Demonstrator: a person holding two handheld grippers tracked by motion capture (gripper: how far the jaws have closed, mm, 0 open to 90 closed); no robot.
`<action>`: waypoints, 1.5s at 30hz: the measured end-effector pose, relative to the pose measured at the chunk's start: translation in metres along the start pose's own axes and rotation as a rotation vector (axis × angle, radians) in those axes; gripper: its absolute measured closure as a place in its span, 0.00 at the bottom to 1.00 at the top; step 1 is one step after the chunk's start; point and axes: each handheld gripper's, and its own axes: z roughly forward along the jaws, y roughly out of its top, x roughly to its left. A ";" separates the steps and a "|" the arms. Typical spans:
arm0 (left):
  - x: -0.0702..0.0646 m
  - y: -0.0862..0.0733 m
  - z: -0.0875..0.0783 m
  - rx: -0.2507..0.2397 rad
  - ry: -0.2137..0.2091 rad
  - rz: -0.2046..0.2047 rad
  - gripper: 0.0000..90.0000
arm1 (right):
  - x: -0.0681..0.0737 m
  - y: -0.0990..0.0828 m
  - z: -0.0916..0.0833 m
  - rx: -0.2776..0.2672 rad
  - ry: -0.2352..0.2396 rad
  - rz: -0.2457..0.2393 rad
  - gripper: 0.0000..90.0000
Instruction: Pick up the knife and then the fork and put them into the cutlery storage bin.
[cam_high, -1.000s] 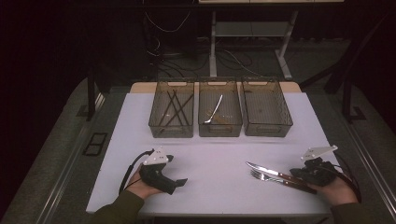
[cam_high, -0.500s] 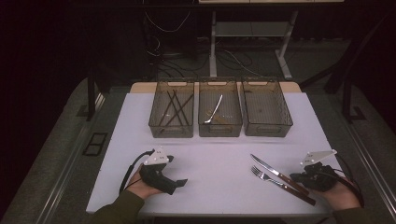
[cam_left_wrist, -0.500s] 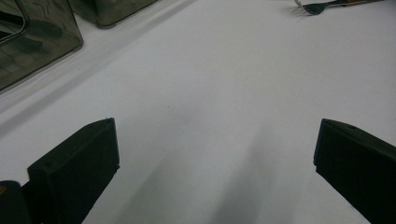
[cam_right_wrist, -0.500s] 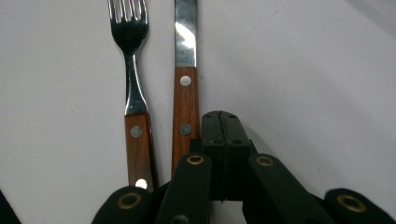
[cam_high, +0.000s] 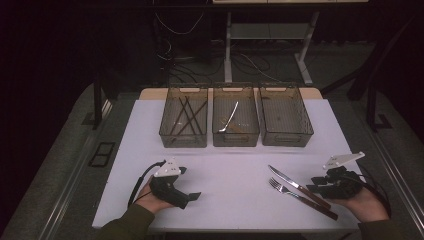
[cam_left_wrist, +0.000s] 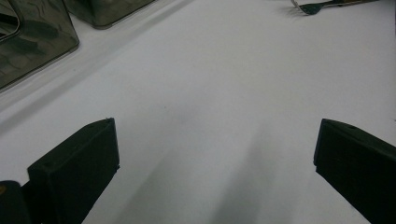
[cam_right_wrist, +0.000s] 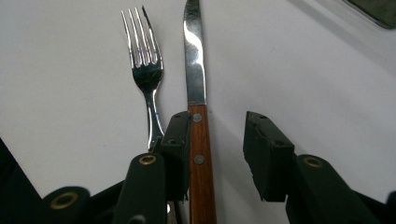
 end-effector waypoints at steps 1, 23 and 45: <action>0.000 0.000 0.000 -0.003 0.000 -0.004 0.00 | 0.001 0.002 0.000 0.010 -0.002 -0.008 0.68; 0.000 0.000 0.001 -0.001 -0.002 -0.002 0.00 | 0.011 0.017 0.028 0.158 -0.006 -0.110 0.79; 0.000 0.000 0.001 0.004 -0.002 -0.003 0.00 | 0.016 0.046 0.044 0.407 -0.020 -0.164 0.82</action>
